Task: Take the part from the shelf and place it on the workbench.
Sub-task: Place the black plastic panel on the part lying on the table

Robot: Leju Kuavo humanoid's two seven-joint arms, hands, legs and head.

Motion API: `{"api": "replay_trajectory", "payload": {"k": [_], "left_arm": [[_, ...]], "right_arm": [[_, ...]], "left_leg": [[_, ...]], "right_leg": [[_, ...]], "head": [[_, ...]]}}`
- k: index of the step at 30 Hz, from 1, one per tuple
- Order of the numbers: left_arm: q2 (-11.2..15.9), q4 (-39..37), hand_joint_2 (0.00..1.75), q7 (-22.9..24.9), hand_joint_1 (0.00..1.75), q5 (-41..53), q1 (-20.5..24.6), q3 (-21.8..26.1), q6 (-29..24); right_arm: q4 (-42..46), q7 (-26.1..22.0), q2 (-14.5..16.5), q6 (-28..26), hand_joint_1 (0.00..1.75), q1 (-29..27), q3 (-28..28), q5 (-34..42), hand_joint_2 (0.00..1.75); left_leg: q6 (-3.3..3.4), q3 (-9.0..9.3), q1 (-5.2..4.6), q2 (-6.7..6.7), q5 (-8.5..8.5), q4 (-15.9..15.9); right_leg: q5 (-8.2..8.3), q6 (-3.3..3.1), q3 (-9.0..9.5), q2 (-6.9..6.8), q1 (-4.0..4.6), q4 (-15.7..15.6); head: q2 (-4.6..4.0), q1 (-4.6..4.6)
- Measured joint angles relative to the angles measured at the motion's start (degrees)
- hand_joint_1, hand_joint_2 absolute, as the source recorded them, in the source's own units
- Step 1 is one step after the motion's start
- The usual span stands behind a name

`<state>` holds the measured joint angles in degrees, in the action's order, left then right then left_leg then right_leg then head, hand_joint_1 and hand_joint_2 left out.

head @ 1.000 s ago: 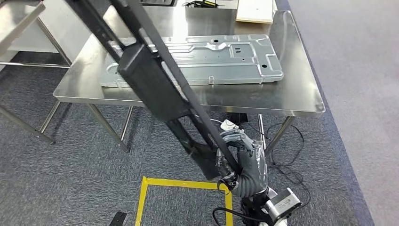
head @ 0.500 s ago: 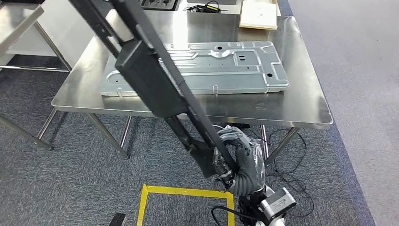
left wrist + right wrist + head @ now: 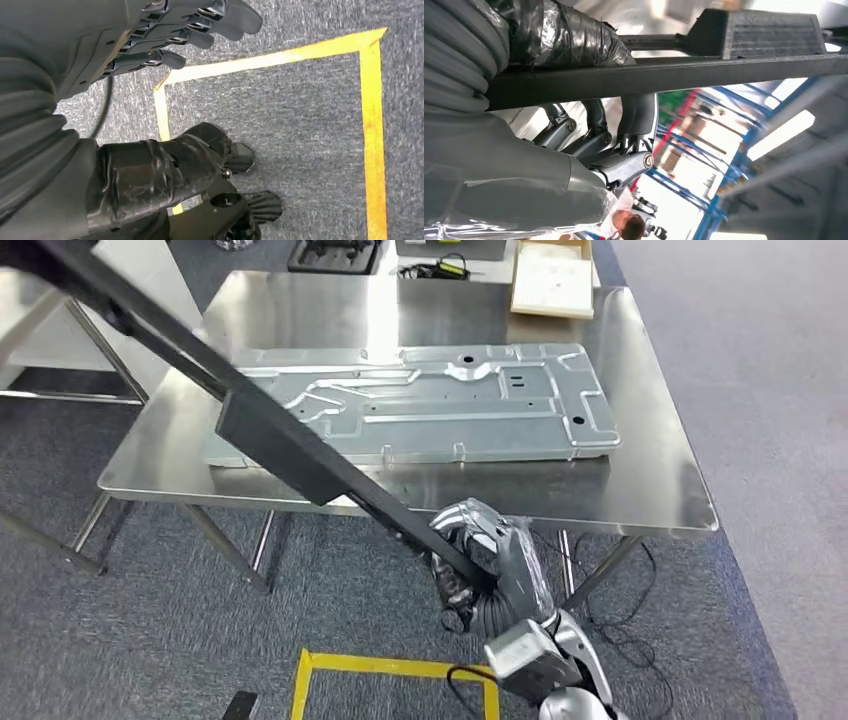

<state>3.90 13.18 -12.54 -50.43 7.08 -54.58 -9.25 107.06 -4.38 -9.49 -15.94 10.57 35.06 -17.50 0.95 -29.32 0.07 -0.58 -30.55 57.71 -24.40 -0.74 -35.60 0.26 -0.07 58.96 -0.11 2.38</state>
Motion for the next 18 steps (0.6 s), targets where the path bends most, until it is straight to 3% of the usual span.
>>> {"api": "replay_trajectory", "payload": {"k": [2,5,6,7,8,10,11,12,16,18], "left_arm": [[0.33,0.0,1.75,0.01,0.0,0.07,0.08,0.0,0.26],[0.82,0.0,1.75,0.15,0.0,0.12,0.1,0.01,0.69],[1.03,0.0,1.75,0.28,0.0,0.16,0.02,0.01,0.84],[1.25,0.0,1.75,0.4,0.0,0.25,-0.08,0.02,1.02],[1.48,0.0,1.75,0.53,0.0,0.34,-0.16,0.02,1.2],[1.91,0.0,1.75,0.68,0.0,0.52,-0.23,0.02,1.55],[2.07,0.0,1.75,0.74,0.0,0.57,-0.21,0.02,1.68],[2.18,-0.01,1.75,0.79,0.0,0.63,-0.15,0.02,1.78],[2.31,-0.02,1.75,0.9,0.0,0.9,-0.1,0.02,1.87],[2.32,-0.01,1.75,0.9,0.0,0.99,-0.06,0.02,1.87]], "right_arm": [[0.43,3.34,-1.28,2.64,1.75,1.58,-0.01,-3.93,1.75],[0.77,8.74,-2.96,6.86,1.75,4.22,0.16,-12.94,1.75],[0.79,10.72,-3.59,8.4,1.75,5.03,0.42,-16.67,1.75],[0.76,12.45,-4.32,9.86,1.75,5.75,0.78,-20.35,1.75],[0.69,13.85,-5.09,11.08,1.75,6.36,1.22,-23.54,1.75],[0.41,15.42,-6.51,12.67,1.75,7.33,2.05,-28.23,1.75],[0.23,15.87,-7.07,13.31,1.75,7.89,2.4,-30.04,1.75],[0.07,16.24,-7.63,13.95,1.75,8.6,2.73,-31.8,1.75],[-0.73,17.37,-10.08,17.46,1.75,11.52,4.16,-39.99,1.75],[-1.28,17.58,-11.28,18.96,1.75,12.79,4.68,-44.26,1.75]], "left_leg": [[-0.62,-1.03,0.05,0.16,-1.43,2.54],[-1.51,-7.64,0.59,0.23,-4.69,13.12],[-1.76,-9.6,0.76,0.24,-4.5,15.41],[-1.98,-10.63,0.92,0.24,-3.03,15.59],[-2.17,-10.61,1.07,0.26,-0.43,13.57],[-2.46,-8.83,1.2,0.35,5.02,6.52],[-2.33,-7.81,1.14,0.36,6.22,3.54],[-2.04,-7.22,1.01,0.36,6.42,1.95],[-0.12,-6.35,0.79,0.25,5.16,1.0],[0.74,-5.55,0.79,0.23,4.76,0.66]], "right_leg": [[-0.21,-0.38,0.89,0.04,-0.45,-0.8],[-0.97,-0.73,1.96,-0.03,-0.65,-1.08],[-1.35,-0.67,2.39,0.01,-0.7,-1.08],[-1.8,-0.53,2.97,0.05,-0.79,-1.07],[-2.31,-0.3,3.67,0.08,-0.91,-1.04],[-3.46,0.4,4.87,0.07,-1.05,-0.9],[-3.94,0.8,5.09,0.06,-1.03,-0.75],[-4.25,1.17,5.09,0.06,-0.98,-0.7],[-5.29,2.32,5.08,-0.06,-1.07,-0.22],[-7.17,2.6,2.99,-0.15,-1.13,4.28]], "head": [[0.0,0.17],[0.0,0.34],[0.0,0.36],[0.0,0.36],[0.0,0.36],[0.0,0.4],[0.0,0.52],[0.0,0.58],[0.0,0.34],[0.0,0.07]]}}
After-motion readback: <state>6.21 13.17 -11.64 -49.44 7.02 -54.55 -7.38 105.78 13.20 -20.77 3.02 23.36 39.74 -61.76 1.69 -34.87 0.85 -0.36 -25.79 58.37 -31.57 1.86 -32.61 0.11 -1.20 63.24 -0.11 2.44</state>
